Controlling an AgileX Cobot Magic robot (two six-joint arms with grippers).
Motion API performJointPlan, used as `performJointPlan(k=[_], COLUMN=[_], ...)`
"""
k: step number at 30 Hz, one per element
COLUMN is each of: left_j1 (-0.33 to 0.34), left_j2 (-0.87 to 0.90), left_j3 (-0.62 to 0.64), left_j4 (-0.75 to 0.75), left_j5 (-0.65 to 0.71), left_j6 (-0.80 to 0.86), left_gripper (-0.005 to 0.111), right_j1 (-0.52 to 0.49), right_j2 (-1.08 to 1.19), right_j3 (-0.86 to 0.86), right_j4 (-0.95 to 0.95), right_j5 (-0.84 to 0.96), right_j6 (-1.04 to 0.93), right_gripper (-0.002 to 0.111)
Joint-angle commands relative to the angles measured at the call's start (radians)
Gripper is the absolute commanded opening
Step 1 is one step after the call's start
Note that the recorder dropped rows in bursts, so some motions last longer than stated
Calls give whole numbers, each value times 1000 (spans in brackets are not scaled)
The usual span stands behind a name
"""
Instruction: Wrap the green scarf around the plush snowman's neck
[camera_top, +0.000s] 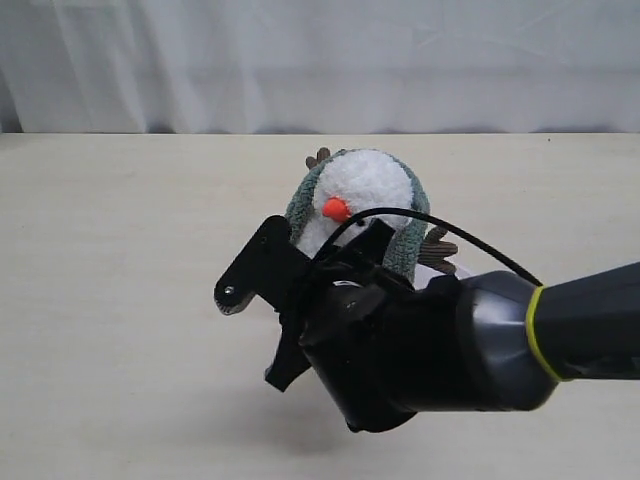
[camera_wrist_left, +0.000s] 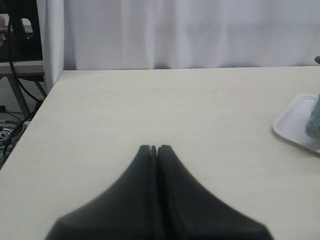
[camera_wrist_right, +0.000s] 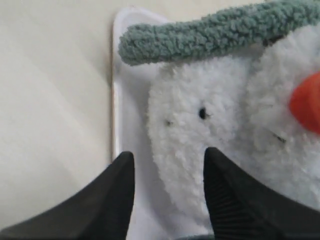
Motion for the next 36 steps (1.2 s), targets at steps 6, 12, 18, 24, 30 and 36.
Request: performJointPlan(k=[6,12,18,24,30,36], left_j1=[3,3,3,3,3,3], left_j2=[-3,-3,-3,-3,-3,-3], left_j3=[3,3,3,3,3,3], left_j4=[2,2,2,2,2,2], left_j5=[-8,-8,-8,-8,-8,-8], left_j6=[-4,-4,-4,-4,-4,-4], left_gripper=[0,0,0,0,0,0], right_j1=[-107,-170,-171,-96,-91,-93], right_j2=[1,1,26,103,159,236], right_j3=[-57,-72,-191,-394,-399,-399], right_j4=[8,-210,-1451,-2102,-2059,-2212], right_j5=[596,788,1025,1512,1483,1483], right_j6=[99,322,1516,2077,2072,2175], right_gripper=[42,42,32,33,37,37])
